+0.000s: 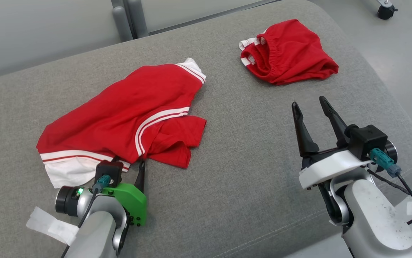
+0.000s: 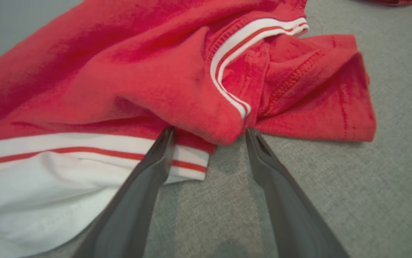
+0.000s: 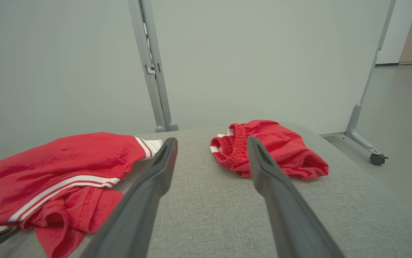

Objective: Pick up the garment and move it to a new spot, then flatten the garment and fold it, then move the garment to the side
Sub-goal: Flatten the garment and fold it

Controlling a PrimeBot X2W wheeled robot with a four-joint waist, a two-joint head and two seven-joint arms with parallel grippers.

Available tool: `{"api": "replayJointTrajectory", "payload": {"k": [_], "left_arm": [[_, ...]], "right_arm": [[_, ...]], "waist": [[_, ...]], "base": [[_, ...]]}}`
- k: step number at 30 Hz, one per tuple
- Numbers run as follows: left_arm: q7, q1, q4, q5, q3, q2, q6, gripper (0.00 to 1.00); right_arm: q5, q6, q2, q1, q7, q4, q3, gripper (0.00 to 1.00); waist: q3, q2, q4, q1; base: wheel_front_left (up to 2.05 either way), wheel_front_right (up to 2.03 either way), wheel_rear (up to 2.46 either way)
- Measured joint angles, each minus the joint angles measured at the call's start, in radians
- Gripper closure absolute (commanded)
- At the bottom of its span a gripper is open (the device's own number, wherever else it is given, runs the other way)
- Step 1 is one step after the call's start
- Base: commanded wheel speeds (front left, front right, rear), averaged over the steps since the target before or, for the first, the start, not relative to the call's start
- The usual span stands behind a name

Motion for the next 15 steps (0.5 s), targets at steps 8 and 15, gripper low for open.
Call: {"api": "replayJointTrajectory", "payload": {"k": [8,15], "left_arm": [[0.0,-0.036,-0.021,0.006,0.026,-0.002,0.021,1.0],[0.0,-0.045,-0.078,0.02,0.023,-0.003,0.021,1.0]], "right_arm": [[0.0,-0.002,-0.003,0.001,0.0,-0.001,-0.025,0.0],[-0.001,-0.001,-0.002,0.004,0.0,0.0,-0.023,0.0]], "waist": [[-0.002,0.0,0.007,0.0],[-0.02,0.0,0.037,0.0]], "base": [[0.0,0.0,0.0],[0.0,0.0,0.0]]}}
